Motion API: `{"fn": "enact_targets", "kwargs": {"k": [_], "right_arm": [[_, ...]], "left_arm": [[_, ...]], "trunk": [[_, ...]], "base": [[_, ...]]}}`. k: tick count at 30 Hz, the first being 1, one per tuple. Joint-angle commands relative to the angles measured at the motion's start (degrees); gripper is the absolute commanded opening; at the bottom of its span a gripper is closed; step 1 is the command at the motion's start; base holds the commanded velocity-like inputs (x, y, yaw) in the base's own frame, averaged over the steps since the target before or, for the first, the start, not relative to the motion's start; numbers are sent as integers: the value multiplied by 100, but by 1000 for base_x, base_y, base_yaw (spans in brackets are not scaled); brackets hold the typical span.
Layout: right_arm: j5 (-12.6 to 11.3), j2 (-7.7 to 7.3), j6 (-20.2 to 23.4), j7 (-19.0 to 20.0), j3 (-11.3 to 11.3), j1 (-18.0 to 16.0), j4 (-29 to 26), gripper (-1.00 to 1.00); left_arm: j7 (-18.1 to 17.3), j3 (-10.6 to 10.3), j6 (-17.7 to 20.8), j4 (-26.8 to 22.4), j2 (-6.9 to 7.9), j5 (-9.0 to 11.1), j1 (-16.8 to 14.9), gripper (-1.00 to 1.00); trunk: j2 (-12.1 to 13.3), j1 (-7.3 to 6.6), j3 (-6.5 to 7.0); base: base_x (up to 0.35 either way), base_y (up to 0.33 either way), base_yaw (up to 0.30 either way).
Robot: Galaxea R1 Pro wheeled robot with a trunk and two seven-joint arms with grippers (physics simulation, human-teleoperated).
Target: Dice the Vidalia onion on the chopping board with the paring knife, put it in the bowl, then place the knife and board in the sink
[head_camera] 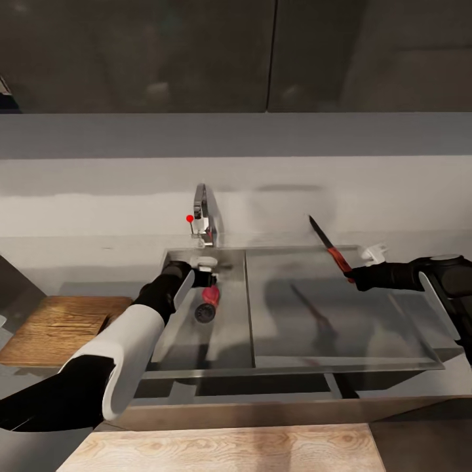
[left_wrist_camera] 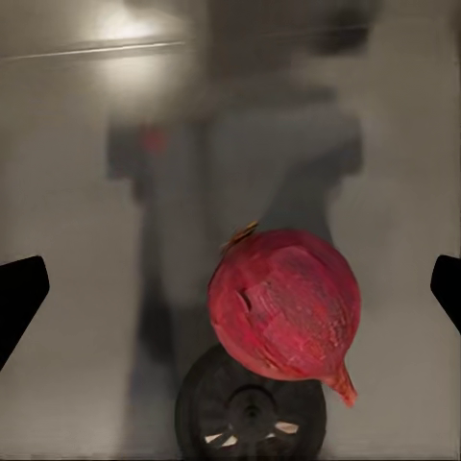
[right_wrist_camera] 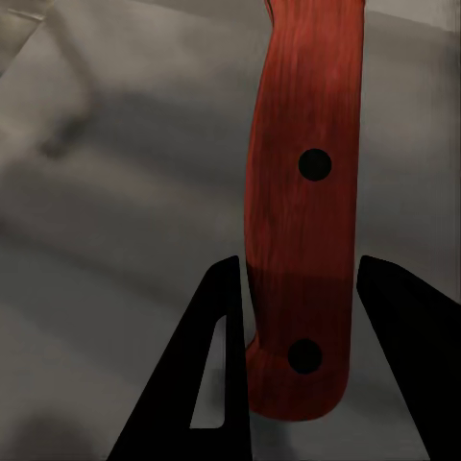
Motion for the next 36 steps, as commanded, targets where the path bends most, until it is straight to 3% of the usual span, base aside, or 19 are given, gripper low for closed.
{"fn": "enact_targets", "kwargs": {"k": [1, 5, 11, 36], "right_arm": [[-44, -17, 42, -20, 5, -7, -3, -100], [-44, -32, 43, -20, 6, -7, -3, -100], [-44, -36, 46, -20, 10, -7, -3, -100], [-44, -36, 137, -20, 11, -7, -3, -100]], "left_arm": [[27, 20, 28, 25, 0, 8, -5, 100], [27, 285, 27, 131, 0, 8, -6, 100], [27, 441, 27, 188, 0, 8, -9, 100], [19, 444, 11, 193, 0, 8, -8, 100]], "trunk": [[-11, 3, -11], [-11, 3, -11], [-11, 3, -11], [-11, 3, -44]], "base": [[0, 0, 0], [0, 0, 0], [0, 0, 0], [0, 0, 0]]}}
